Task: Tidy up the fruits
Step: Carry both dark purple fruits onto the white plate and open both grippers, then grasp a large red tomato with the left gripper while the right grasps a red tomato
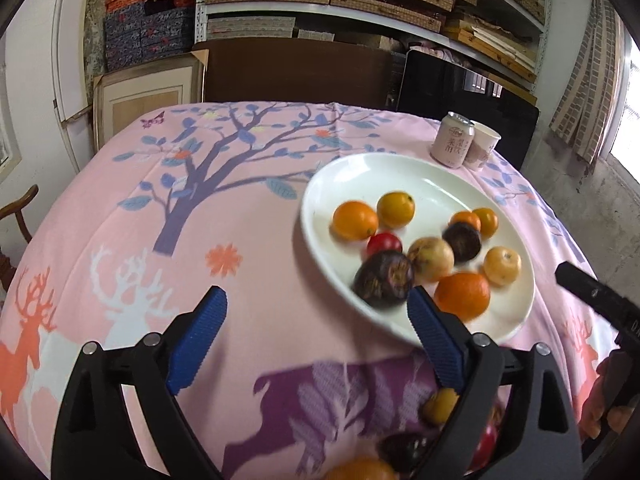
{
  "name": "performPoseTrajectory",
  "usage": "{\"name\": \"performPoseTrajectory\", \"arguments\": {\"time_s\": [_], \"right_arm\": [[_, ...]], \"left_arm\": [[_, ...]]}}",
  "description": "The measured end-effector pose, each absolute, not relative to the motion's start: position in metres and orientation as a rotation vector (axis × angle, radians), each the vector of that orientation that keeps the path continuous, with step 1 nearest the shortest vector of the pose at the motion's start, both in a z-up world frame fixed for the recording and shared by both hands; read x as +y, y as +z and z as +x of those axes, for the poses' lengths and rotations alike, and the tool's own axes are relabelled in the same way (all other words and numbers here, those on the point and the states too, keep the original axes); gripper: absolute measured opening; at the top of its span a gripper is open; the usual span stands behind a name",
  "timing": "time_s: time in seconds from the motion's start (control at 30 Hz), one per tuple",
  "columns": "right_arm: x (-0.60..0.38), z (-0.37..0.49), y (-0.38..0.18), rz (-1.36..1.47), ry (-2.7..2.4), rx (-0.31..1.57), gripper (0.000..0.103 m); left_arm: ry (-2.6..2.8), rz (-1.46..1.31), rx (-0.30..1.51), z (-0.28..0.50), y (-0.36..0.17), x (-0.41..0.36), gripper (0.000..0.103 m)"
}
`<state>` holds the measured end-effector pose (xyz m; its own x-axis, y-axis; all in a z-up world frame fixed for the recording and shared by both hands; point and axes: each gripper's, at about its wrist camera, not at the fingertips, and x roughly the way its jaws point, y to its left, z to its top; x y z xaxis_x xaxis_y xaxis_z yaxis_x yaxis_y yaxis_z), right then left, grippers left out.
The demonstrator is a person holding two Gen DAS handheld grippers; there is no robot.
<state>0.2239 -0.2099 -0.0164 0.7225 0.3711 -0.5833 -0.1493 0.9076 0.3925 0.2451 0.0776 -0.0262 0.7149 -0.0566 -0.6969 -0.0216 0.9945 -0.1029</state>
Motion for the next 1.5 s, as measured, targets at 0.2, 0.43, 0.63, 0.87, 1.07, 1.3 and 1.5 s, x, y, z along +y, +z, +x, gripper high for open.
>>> {"name": "performPoseTrajectory", "arguments": {"time_s": [0.2,0.43,0.63,0.87,1.07,1.3,1.5], "right_arm": [[-0.227,0.196,-0.024,0.395,0.28,0.708,0.091],[-0.23,0.195,-0.029,0.42,0.274,0.731,0.092],[-0.232,0.197,-0.03,0.447,0.283,0.738,0.092],[-0.23,0.195,-0.028,0.445,0.291,0.739,0.092],[-0.23,0.195,-0.028,0.442,0.291,0.745,0.092],[-0.226,0.196,-0.029,0.434,0.289,0.758,0.092],[-0.224,0.198,-0.034,0.428,0.289,0.787,0.092]], "left_arm": [[-0.022,-0.064,0.768,0.198,-0.029,0.078,0.091],[-0.165,-0.006,0.699,0.161,-0.02,0.049,0.092],[-0.228,0.141,0.706,0.153,-0.025,0.006,0.092],[-0.282,0.134,0.751,0.155,-0.033,-0.002,0.091],[-0.329,0.121,0.807,0.164,-0.04,-0.01,0.069],[-0.348,0.1,0.879,0.177,-0.051,-0.017,0.041],[-0.359,0.084,0.876,0.172,-0.049,-0.014,0.041]]}}
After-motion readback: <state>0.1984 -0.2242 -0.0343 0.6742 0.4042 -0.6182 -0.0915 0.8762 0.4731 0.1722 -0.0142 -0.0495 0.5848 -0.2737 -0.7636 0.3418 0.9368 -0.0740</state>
